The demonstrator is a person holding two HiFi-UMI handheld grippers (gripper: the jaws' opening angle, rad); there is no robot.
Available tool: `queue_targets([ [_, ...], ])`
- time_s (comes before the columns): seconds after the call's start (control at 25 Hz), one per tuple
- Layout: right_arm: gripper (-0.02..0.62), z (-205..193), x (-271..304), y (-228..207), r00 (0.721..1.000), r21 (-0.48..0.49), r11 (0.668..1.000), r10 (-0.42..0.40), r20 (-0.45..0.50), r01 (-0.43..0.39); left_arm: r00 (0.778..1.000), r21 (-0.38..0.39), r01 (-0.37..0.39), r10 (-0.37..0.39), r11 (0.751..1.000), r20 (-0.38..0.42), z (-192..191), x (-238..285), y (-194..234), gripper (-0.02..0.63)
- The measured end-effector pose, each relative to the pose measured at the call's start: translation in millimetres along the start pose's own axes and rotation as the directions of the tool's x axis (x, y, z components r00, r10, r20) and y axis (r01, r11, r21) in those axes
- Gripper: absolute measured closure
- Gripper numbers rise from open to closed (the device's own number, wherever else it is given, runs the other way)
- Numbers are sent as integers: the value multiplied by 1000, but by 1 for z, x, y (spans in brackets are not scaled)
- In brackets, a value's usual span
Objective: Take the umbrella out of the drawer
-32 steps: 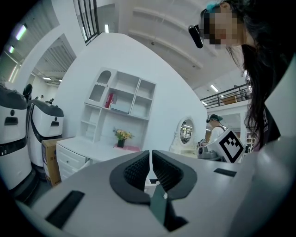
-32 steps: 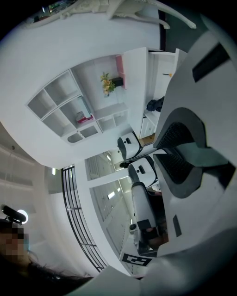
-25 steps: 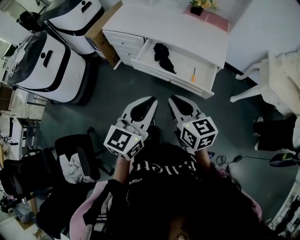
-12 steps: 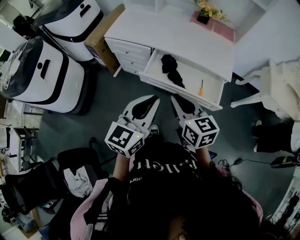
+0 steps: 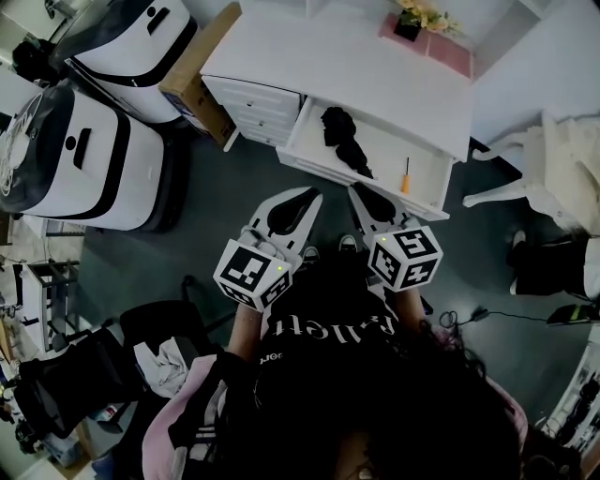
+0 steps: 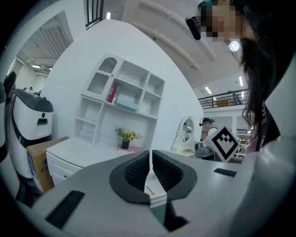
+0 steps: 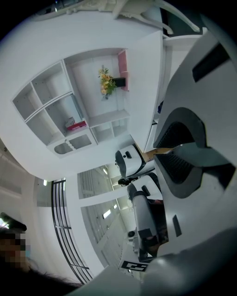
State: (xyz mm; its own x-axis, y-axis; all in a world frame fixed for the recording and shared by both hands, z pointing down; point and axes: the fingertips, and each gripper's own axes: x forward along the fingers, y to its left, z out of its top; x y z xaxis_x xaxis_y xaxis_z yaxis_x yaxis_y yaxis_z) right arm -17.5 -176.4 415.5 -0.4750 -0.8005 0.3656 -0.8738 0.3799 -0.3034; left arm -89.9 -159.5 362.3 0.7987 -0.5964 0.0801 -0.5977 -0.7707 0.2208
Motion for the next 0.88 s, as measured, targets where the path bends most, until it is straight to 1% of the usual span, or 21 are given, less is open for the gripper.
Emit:
queue_targets([
  [0.16, 528, 3, 13, -23, 1000, 8, 1000, 7, -25, -6, 1000, -8, -14, 14, 1000, -9, -1, 23, 8, 578],
  [0.48, 526, 7, 50, -75, 993, -32, 998, 58, -104, -61, 996, -23, -93, 92, 995, -13, 2, 78, 32, 578],
  [0.72, 526, -10, 90, -128, 984, -71, 995, 57, -171, -70, 988, -37, -153, 152, 988, -32, -9, 107, 46, 578],
  [0.88, 525, -29, 129, -163, 970, -94, 993, 53, -237, -77, 979, -46, -199, 196, 979, -58, -18, 115, 58, 578],
])
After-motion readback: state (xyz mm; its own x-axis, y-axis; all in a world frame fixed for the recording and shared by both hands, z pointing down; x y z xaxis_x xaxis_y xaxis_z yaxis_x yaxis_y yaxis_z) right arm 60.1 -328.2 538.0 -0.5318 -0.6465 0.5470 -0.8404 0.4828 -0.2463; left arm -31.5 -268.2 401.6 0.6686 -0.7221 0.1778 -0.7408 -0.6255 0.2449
